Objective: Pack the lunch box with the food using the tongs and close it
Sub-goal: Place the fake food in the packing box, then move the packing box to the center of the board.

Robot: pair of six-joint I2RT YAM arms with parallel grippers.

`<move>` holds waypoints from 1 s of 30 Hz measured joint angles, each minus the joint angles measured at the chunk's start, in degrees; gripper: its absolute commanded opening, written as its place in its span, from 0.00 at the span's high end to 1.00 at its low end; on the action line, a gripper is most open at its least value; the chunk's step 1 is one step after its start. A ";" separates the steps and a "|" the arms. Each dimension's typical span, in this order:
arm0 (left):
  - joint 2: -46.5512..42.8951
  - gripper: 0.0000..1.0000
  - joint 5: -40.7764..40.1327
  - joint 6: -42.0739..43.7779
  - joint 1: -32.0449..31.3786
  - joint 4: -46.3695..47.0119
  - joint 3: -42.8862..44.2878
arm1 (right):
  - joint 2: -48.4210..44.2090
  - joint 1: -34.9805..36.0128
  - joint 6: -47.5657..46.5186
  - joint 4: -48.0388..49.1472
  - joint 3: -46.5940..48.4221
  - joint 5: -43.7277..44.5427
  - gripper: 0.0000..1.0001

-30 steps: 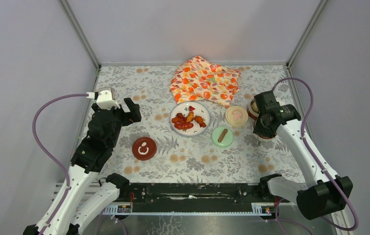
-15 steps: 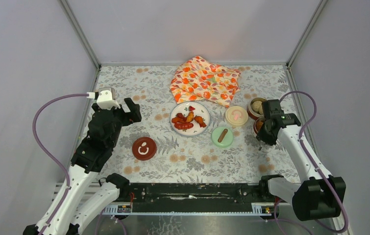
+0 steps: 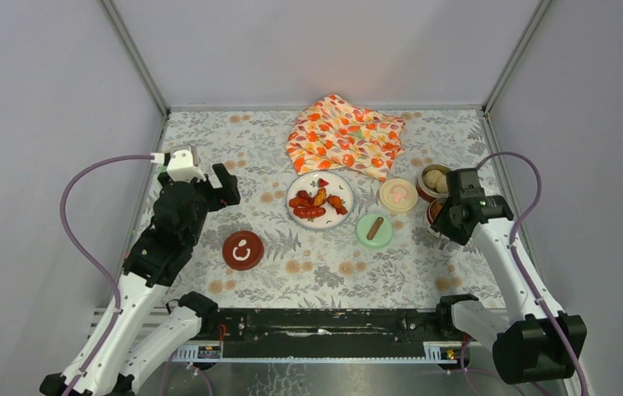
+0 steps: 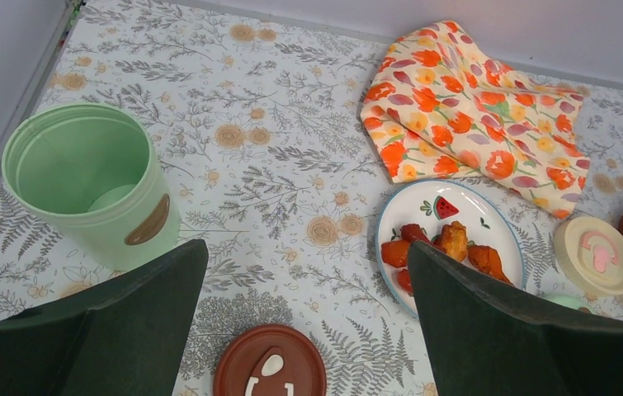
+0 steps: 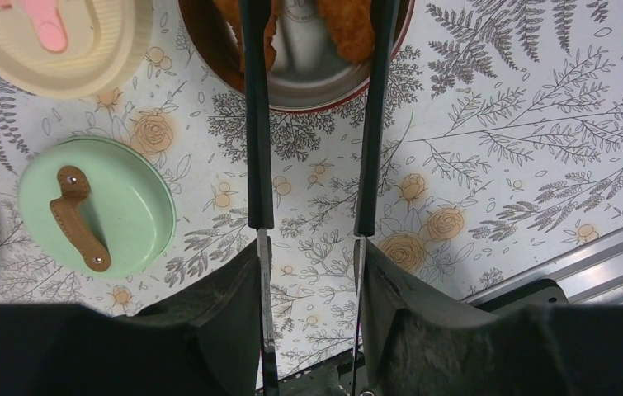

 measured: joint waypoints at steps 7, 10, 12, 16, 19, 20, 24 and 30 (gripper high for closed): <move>1.81 0.02 -0.02 0.00 0.57 0.02 0.00 | -3.93 0.00 -1.88 -2.10 4.02 0.28 0.54; 3.45 0.02 -0.02 -0.07 1.33 0.00 0.07 | -4.57 0.00 -3.78 -2.23 7.10 0.22 0.54; 4.74 0.02 -0.07 -0.33 1.99 -0.13 0.20 | -5.03 0.00 -5.01 -1.64 8.24 0.09 0.55; 7.96 0.02 -1.09 -1.31 3.76 -0.96 1.40 | -6.56 -0.02 -7.58 1.57 8.52 -1.25 0.55; 10.54 0.01 -3.23 -2.47 5.27 -2.21 4.11 | -6.67 -0.13 -8.85 5.33 8.50 -4.46 0.55; 11.28 0.02 -4.04 -3.04 5.73 -2.71 5.09 | -6.58 -0.15 -9.27 6.69 8.46 -5.90 0.55; 13.55 0.02 -6.73 -5.92 7.91 -5.11 8.50 | -6.23 -0.20 -10.16 11.87 7.65 -12.61 0.54; 16.02 0.02 -7.80 -10.05 14.40 -9.03 10.73 | -6.36 -0.11 -10.03 16.85 4.13 -23.67 0.54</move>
